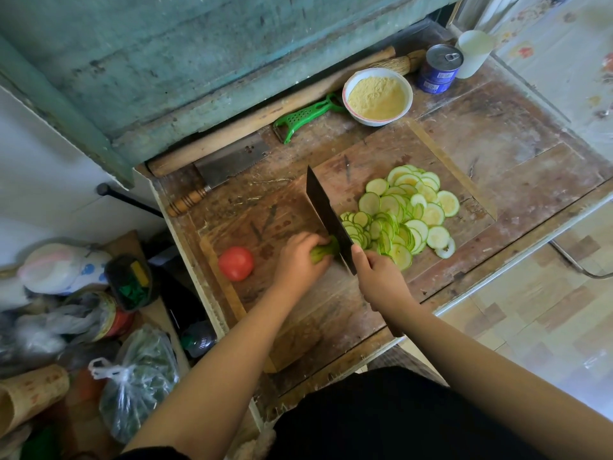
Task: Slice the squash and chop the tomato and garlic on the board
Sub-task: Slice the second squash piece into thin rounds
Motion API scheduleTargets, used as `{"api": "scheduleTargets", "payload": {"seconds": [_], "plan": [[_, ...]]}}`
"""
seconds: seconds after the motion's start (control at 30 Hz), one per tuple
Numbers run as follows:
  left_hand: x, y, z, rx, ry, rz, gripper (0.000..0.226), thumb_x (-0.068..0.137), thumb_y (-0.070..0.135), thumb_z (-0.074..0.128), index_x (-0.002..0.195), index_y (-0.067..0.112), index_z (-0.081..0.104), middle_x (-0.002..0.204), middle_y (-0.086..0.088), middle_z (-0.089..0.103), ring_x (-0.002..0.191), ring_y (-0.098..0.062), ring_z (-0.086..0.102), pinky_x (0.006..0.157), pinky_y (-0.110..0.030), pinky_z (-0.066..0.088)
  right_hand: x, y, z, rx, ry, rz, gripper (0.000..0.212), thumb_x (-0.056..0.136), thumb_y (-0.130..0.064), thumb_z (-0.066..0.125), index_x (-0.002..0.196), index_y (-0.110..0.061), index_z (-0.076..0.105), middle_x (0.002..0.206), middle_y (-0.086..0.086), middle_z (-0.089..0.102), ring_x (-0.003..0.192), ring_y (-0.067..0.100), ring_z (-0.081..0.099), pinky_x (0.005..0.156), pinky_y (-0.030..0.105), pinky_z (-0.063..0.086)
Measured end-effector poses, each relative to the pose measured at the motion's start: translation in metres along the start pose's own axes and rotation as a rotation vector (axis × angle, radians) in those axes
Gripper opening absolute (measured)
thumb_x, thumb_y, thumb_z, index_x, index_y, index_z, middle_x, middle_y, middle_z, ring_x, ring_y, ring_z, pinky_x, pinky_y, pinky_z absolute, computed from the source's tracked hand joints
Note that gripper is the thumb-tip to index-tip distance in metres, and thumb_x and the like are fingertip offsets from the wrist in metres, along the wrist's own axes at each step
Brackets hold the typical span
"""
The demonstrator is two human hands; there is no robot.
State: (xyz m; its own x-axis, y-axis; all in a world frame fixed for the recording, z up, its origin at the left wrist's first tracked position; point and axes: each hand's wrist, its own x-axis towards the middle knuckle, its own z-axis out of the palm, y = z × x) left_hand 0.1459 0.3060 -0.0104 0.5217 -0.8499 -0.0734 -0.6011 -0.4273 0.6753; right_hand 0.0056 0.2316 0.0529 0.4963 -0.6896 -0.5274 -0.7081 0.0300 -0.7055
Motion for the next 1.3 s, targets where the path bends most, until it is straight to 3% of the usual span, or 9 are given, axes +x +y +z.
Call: {"api": "scheduleTargets", "payload": {"seconds": [0.17, 0.33, 0.6, 0.9, 1.07, 1.3], "plan": [[-0.002, 0.001, 0.0, 0.025, -0.025, 0.03, 0.042, 0.08, 0.017, 0.07, 0.121, 0.015, 0.061, 0.113, -0.007, 0.061, 0.11, -0.027, 0.052, 0.09, -0.034, 0.04, -0.008, 0.0, -0.01, 0.074, 0.028, -0.026, 0.058, 0.096, -0.052, 0.034, 0.077, 0.0, 0.049, 0.058, 0.007, 0.041, 0.051, 0.02, 0.041, 0.052, 0.033, 0.035], [-0.003, 0.0, 0.001, 0.032, -0.044, 0.032, 0.059, 0.081, 0.018, 0.067, 0.138, 0.021, 0.048, 0.118, -0.007, 0.059, 0.112, -0.027, 0.05, 0.091, -0.041, 0.044, -0.015, -0.005, -0.016, 0.145, 0.007, -0.011, 0.046, 0.097, -0.051, 0.035, 0.07, -0.014, 0.044, 0.056, 0.006, 0.038, 0.045, 0.018, 0.037, 0.044, 0.028, 0.035], [-0.003, -0.003, 0.005, 0.043, -0.012, 0.074, 0.059, 0.081, 0.02, 0.069, 0.136, 0.017, 0.05, 0.102, -0.009, 0.061, 0.097, -0.031, 0.055, 0.078, -0.041, 0.047, -0.018, -0.005, -0.017, 0.168, -0.013, -0.004, 0.046, 0.098, -0.049, 0.035, 0.07, -0.014, 0.044, 0.056, 0.007, 0.041, 0.042, 0.016, 0.039, 0.038, 0.025, 0.037], [-0.003, -0.003, 0.006, 0.031, -0.003, 0.06, 0.058, 0.08, 0.019, 0.071, 0.135, 0.018, 0.052, 0.102, -0.009, 0.061, 0.098, -0.03, 0.054, 0.079, -0.041, 0.046, -0.011, -0.003, -0.011, 0.118, -0.028, 0.018, 0.048, 0.097, -0.052, 0.034, 0.067, -0.015, 0.041, 0.056, 0.005, 0.04, 0.041, 0.016, 0.04, 0.039, 0.024, 0.038], [-0.001, -0.003, 0.006, 0.028, -0.002, 0.038, 0.061, 0.08, 0.02, 0.07, 0.137, 0.018, 0.049, 0.102, -0.008, 0.061, 0.1, -0.029, 0.054, 0.081, -0.041, 0.046, 0.001, 0.0, 0.001, 0.058, 0.008, -0.015, 0.051, 0.097, -0.053, 0.032, 0.066, -0.013, 0.042, 0.055, 0.004, 0.04, 0.049, 0.02, 0.042, 0.051, 0.032, 0.038], [-0.001, -0.003, 0.005, -0.001, -0.01, 0.024, 0.066, 0.08, 0.018, 0.07, 0.14, 0.018, 0.044, 0.106, -0.009, 0.061, 0.103, -0.029, 0.054, 0.083, -0.041, 0.046, 0.004, -0.003, 0.003, 0.028, 0.032, -0.049, 0.049, 0.098, -0.05, 0.032, 0.061, -0.019, 0.042, 0.052, -0.001, 0.043, 0.048, 0.016, 0.043, 0.052, 0.03, 0.038]]}}
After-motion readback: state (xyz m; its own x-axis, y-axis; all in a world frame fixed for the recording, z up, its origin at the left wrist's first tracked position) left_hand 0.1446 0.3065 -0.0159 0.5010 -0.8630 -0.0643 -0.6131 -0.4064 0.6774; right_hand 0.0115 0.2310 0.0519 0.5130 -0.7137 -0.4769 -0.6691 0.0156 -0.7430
